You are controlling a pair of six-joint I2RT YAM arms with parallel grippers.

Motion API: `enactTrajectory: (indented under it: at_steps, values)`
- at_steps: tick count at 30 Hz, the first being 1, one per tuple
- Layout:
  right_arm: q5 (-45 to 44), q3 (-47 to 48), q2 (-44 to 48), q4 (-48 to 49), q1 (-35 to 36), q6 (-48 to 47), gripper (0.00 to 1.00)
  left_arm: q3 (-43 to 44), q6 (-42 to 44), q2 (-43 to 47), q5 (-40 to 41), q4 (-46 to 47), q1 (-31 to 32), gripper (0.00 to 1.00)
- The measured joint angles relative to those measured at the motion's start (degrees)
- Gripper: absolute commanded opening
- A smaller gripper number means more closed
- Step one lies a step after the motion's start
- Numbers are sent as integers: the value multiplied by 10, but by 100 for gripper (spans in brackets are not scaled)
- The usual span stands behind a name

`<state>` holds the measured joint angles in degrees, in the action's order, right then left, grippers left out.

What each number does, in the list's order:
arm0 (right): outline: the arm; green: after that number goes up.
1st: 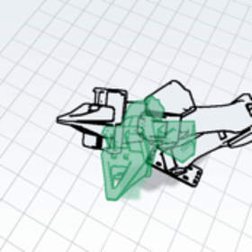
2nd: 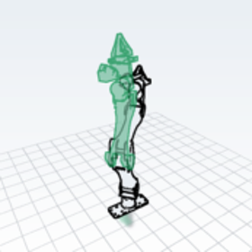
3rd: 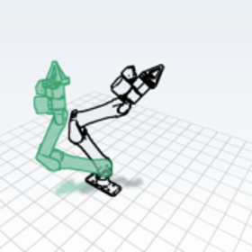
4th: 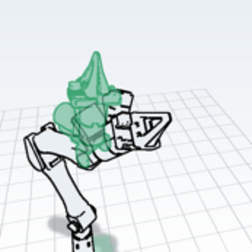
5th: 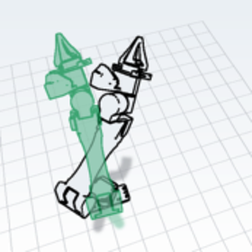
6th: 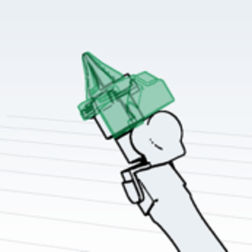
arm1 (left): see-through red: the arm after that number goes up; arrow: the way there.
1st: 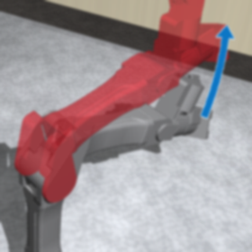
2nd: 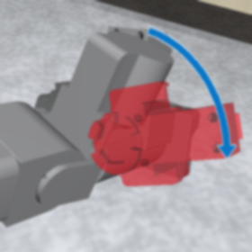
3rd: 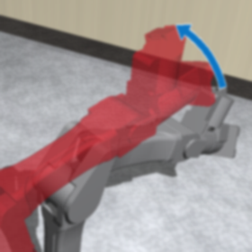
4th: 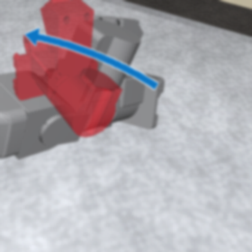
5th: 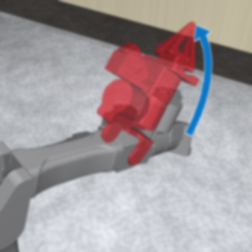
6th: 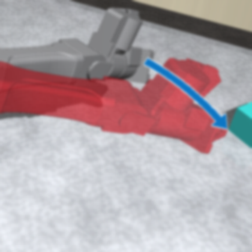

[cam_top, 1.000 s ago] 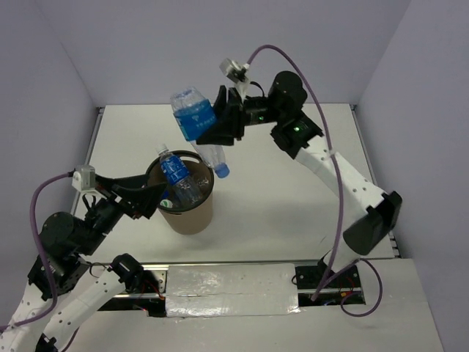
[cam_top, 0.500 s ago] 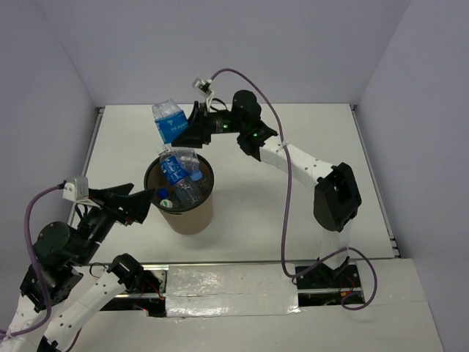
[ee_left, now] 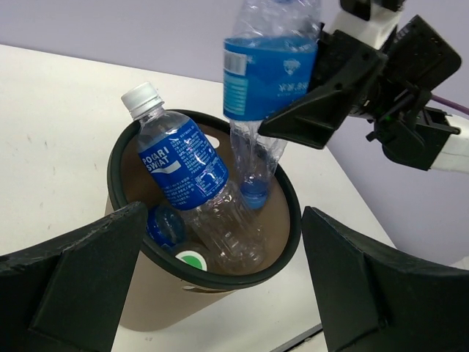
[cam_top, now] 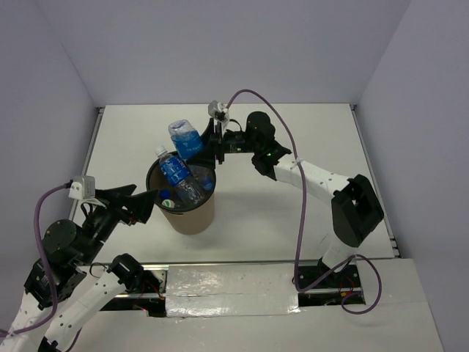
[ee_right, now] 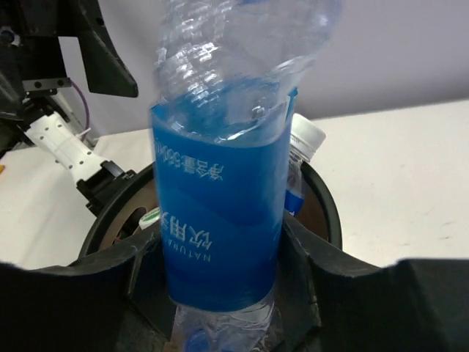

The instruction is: Put the plastic bottles in the bin

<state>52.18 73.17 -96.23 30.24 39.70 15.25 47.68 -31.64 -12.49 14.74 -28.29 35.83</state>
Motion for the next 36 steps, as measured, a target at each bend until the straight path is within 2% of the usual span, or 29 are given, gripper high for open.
enactTrajectory:
  at_steps: [4, 12, 27, 31, 36]
  values:
    - [-4, -4, 23, -1, 0, -37, 83, 0, 0, -5, 0, 2, 0, 100]
    - [-13, -8, 78, -49, 0, -94, 100, 0, 2, -33, 0, 12, 0, 99]
    - [-54, -4, 186, -160, 0, -125, 100, 17, 4, -37, 2, 9, 0, 99]
    - [-106, -4, 240, -243, -3, -142, 100, 27, 16, -37, 5, 7, 0, 100]
    - [-230, -33, 339, -352, -15, -166, 100, 41, 38, -50, 5, 9, 0, 100]
